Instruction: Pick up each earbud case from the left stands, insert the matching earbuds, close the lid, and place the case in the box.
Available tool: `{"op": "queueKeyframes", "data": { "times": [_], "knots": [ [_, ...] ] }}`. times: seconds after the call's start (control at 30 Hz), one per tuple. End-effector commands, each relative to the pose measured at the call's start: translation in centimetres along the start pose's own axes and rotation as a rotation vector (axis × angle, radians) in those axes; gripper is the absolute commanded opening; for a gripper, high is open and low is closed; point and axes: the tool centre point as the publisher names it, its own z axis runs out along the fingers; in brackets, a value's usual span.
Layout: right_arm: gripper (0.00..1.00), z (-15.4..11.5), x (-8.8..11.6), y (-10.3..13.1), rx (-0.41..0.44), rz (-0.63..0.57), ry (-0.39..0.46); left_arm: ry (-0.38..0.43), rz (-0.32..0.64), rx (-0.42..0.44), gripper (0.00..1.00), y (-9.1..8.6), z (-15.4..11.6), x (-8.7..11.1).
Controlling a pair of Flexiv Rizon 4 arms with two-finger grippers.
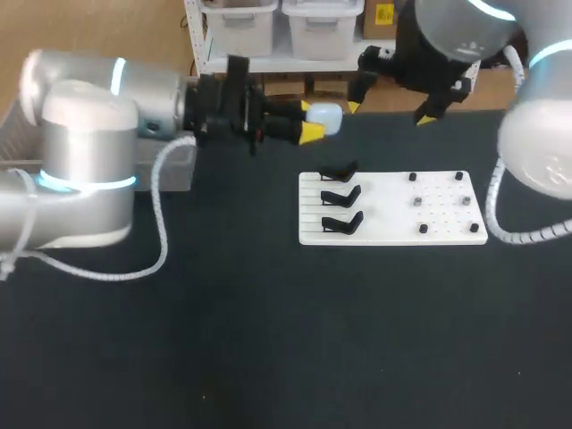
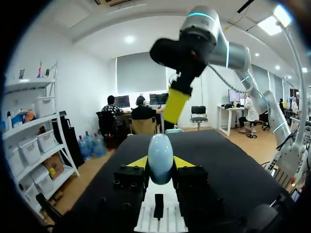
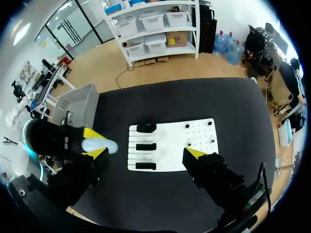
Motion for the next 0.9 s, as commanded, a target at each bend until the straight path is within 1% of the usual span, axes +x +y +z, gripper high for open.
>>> {"op": "queueKeyframes", "data": {
  "times": [0.03, 0.07, 0.13, 0.2, 0.33, 0.4, 0.47, 0.5, 0.57, 0.63, 0.67, 0.8, 0.87, 0.9],
  "knots": [
    [1.00, 0.0, 0.5, -0.3, -0.006, 0.002, -0.091, 0.019, 0.028, -0.163, 0.00, -1.4, -4.1, -2.9],
    [1.00, 0.0, 0.5, -0.3, -0.006, 0.002, -0.091, 0.030, 0.033, -0.189, 0.00, -1.0, -5.0, -3.0],
    [1.00, 0.0, 0.5, -0.3, -0.006, 0.002, -0.091, 0.090, 0.029, -0.232, 0.00, 0.0, -6.8, -2.1],
    [1.00, 0.0, 0.5, -0.3, -0.006, 0.002, -0.091, 0.103, -0.014, -0.297, 0.00, 1.3, -9.2, -1.0],
    [1.00, 0.0, 0.5, -0.3, -0.006, 0.002, -0.091, 0.177, -0.077, -0.441, 0.00, 4.0, -14.0, 1.0],
    [1.00, 0.0, 0.5, -0.3, -0.006, 0.002, -0.091, 0.212, -0.085, -0.509, 0.00, 5.1, -16.1, 1.6],
    [1.00, 0.0, 0.5, -0.3, -0.006, 0.002, -0.091, 0.214, -0.119, -0.578, 0.00, 6.0, -18.2, 2.3],
    [1.00, 0.0, 0.5, -0.3, -0.006, 0.002, -0.091, 0.246, -0.118, -0.606, 0.00, 6.5, -19.2, 2.6],
    [1.00, 0.0, 0.5, -0.3, -0.006, 0.002, -0.091, 0.272, -0.144, -0.660, 0.00, 7.3, -21.1, 3.6],
    [1.00, 0.0, 0.5, -0.3, -0.006, 0.002, -0.091, 0.322, -0.176, -0.702, 0.00, 8.1, -22.8, 5.0],
    [1.00, 0.0, 0.5, -0.3, -0.006, 0.002, -0.091, 0.330, -0.199, -0.714, 0.00, 8.4, -23.5, 5.7],
    [1.00, 0.0, 0.5, -0.3, -0.006, 0.002, -0.091, 0.401, -0.231, -0.741, 0.00, 9.9, -25.8, 8.3],
    [1.00, 0.0, 0.5, -0.3, -0.006, 0.002, -0.091, 0.386, -0.260, -0.757, 0.00, 10.5, -26.7, 9.5],
    [1.00, 0.0, 0.5, -0.3, -0.006, 0.002, -0.091, 0.394, -0.260, -0.756, 0.00, 11.0, -27.2, 10.3]
  ]
}}
